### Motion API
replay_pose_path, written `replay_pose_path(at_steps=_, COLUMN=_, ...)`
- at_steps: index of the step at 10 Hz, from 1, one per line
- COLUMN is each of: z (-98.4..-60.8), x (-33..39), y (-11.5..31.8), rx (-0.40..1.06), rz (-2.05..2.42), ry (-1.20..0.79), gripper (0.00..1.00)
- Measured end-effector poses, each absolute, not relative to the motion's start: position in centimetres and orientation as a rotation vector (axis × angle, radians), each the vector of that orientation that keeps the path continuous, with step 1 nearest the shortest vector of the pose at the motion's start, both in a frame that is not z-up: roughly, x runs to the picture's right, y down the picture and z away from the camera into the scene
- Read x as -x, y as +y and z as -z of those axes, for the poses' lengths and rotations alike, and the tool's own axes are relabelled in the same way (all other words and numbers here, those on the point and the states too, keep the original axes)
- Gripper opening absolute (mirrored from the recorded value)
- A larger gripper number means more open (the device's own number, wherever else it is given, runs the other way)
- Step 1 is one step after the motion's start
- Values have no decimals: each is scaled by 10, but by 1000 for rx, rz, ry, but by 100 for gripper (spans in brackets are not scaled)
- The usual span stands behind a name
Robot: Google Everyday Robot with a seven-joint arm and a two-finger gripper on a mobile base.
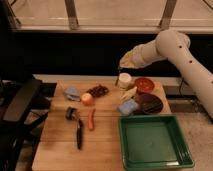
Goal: Place fork in paper cup
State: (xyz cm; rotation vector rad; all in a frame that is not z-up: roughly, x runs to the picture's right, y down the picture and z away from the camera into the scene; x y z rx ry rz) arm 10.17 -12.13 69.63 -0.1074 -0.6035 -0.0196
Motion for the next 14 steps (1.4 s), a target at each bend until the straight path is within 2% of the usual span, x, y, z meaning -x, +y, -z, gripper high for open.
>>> replay_pose_path(at_steps=5, z=-701, x=-107, y=-128, rx=89, rz=17, ry=-596, gripper=0)
replay_pose_path(at_steps=10, z=-753, x=-138, y=-182, rx=45, rz=-8, ry=-529, gripper=0)
replay_pose_path(at_steps=14, z=-785, x=-154, y=-193, rx=15, rz=-49, ry=-486, gripper=0)
